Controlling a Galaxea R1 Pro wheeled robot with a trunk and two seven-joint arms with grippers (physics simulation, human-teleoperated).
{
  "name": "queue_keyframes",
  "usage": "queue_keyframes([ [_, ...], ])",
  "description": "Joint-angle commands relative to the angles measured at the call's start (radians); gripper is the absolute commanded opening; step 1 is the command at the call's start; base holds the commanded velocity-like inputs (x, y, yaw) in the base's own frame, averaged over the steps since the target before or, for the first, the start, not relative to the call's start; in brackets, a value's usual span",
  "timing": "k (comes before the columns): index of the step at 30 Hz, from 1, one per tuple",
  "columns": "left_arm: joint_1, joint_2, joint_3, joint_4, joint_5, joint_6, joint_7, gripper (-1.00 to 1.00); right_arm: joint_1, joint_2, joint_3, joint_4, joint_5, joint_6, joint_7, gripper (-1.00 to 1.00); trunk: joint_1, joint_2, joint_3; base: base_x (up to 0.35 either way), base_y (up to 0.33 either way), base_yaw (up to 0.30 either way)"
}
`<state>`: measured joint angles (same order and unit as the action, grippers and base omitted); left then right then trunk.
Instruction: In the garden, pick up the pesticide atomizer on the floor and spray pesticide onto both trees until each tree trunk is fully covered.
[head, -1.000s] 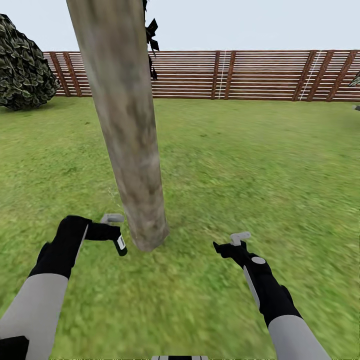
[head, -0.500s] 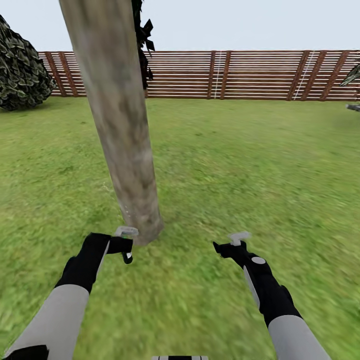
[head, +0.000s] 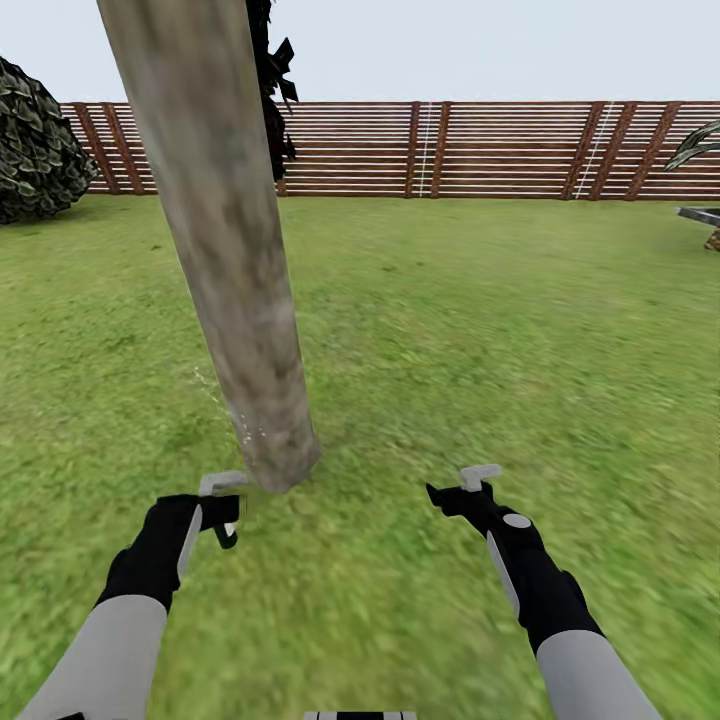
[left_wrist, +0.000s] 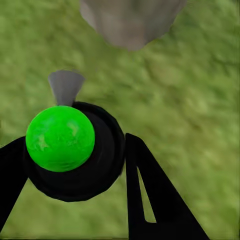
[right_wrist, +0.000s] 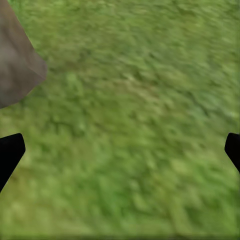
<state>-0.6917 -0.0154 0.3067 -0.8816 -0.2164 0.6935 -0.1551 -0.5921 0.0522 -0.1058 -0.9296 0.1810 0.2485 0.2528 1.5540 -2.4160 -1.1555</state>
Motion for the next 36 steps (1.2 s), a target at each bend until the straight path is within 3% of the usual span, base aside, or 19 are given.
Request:
queue_keyframes([
  [1,0.001,0.000,0.008,0.000,0.003,0.000,0.000,-1.00,0.000,0.000,0.000,0.000,0.000,0.000,0.000,1.00,0.000,0.000,0.000,0.000,0.000,0.000],
  [10,0.014,-0.013,0.011,-0.029,0.006,0.000,0.000,-1.00,0.000,0.000,0.000,0.000,0.000,0.000,0.000,1.00,0.000,0.000,0.000,-0.057,0.000,0.000],
  [13,0.006,-0.016,0.011,-0.148,0.007,0.023,-0.002,-1.00,0.000,0.000,0.000,0.000,0.000,0.000,0.000,1.00,0.000,0.000,0.000,-0.008,0.000,0.000],
  [15,0.002,-0.016,-0.003,-0.205,0.007,0.083,-0.002,-1.00,0.000,0.000,0.000,0.000,0.000,0.000,-0.001,1.00,0.000,0.000,0.000,-0.001,0.000,0.000],
  [17,-0.018,-0.014,-0.035,-0.250,0.008,0.204,-0.006,-1.00,0.000,0.000,0.000,-0.002,0.000,0.000,-0.001,1.00,0.000,0.000,0.000,0.000,0.000,0.000],
  [18,-0.041,-0.013,-0.069,-0.269,0.008,0.268,-0.009,-1.00,0.000,0.000,0.000,-0.002,0.000,0.000,-0.001,1.00,0.000,0.000,0.000,0.000,0.000,0.000],
  [20,-0.068,-0.014,-0.117,-0.282,0.008,0.305,-0.010,-1.00,0.000,0.000,0.000,-0.003,0.000,0.000,-0.001,1.00,0.000,0.000,0.000,0.000,0.000,0.000],
  [23,-0.117,-0.016,-0.144,-0.286,0.014,0.325,-0.011,-1.00,0.000,0.000,0.000,-0.003,0.000,0.000,-0.001,1.00,0.000,0.000,0.000,0.000,0.000,0.000],
  [29,-0.208,-0.012,-0.148,-0.286,0.017,0.338,-0.014,-1.00,0.000,0.000,0.000,-0.003,0.000,0.000,-0.001,1.00,0.000,0.000,0.000,0.000,0.000,0.000],
  [36,-0.214,-0.009,-0.149,-0.286,0.016,0.339,-0.014,-1.00,0.000,0.000,0.000,-0.003,0.000,0.000,-0.001,1.00,0.000,0.000,0.000,-0.012,0.000,0.000],
])
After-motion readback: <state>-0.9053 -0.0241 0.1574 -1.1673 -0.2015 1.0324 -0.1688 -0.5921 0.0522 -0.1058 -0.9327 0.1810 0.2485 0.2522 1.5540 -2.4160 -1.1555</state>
